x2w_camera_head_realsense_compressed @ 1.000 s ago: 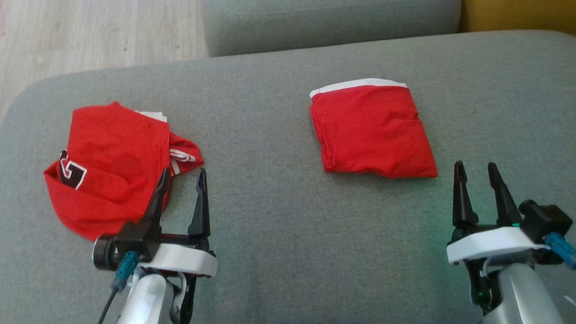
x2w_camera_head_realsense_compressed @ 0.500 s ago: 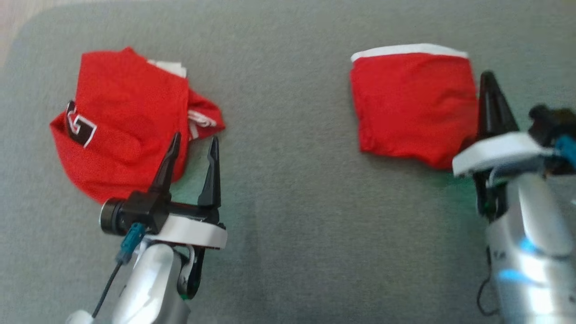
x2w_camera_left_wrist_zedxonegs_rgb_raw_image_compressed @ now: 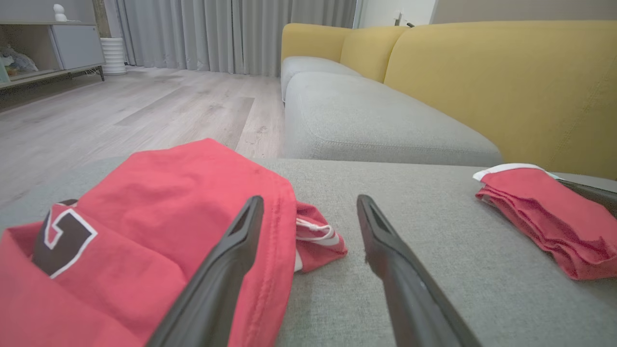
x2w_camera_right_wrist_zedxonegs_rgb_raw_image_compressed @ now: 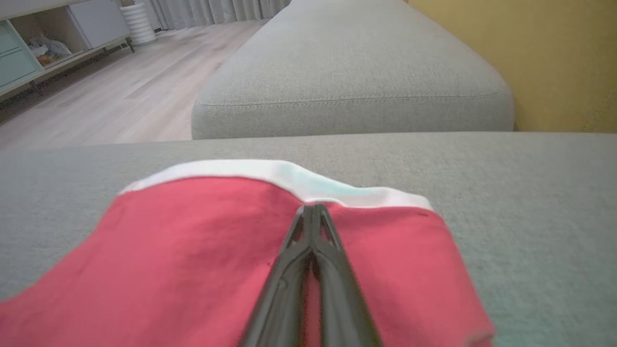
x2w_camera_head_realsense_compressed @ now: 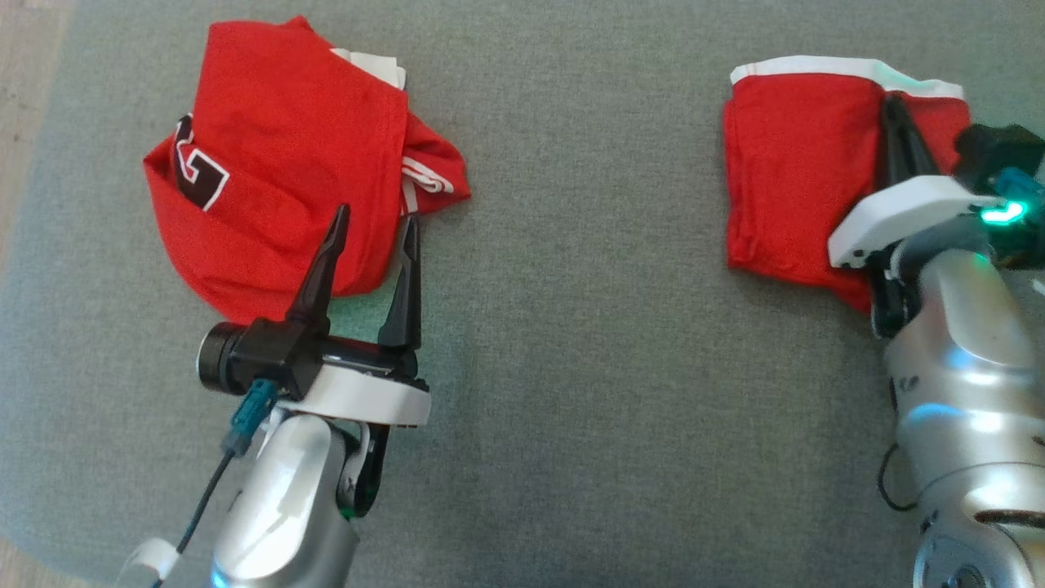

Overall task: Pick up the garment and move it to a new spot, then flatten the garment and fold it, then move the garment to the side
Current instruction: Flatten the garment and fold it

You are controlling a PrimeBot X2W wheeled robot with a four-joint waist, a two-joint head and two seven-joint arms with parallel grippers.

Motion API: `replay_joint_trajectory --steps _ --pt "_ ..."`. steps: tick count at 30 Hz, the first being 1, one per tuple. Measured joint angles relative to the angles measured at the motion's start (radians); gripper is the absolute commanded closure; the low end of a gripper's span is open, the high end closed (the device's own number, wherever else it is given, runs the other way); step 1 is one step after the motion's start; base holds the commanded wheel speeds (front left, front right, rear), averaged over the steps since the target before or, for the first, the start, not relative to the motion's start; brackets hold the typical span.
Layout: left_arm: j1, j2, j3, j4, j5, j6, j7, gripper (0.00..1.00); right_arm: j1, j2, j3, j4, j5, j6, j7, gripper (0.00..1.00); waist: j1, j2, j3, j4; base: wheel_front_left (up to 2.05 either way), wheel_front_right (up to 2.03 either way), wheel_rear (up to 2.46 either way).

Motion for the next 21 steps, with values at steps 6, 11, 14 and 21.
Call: replay_joint_trajectory --steps 6,11,14,21 --pt "0.002 0.000 -0.013 -0.007 -0.020 0.000 0.000 0.00 -0.021 0.002 0.151 0.024 0.115 0.000 -0.016 1.00 -0.0002 0.0000 -0.023 0.003 0.00 0.00 0.00" --pt "0.003 0.000 -0.027 -0.008 -0.024 0.000 0.000 0.00 -0.027 0.004 0.307 0.109 0.191 0.000 -0.014 1.00 -0.0001 0.0000 -0.027 -0.002 0.00 0.00 0.00" --pt "0.003 0.000 -0.026 -0.008 -0.024 0.004 0.000 0.00 -0.030 0.003 0.340 0.138 0.227 0.000 -0.015 1.00 -0.0002 0.0000 -0.035 -0.003 0.00 0.00 0.00" --pt "0.016 0.000 0.029 -0.015 -0.019 0.010 0.000 0.00 0.009 0.005 0.354 0.021 0.292 0.000 -0.018 1.00 -0.0002 0.0000 -0.073 -0.035 0.00 0.00 0.00"
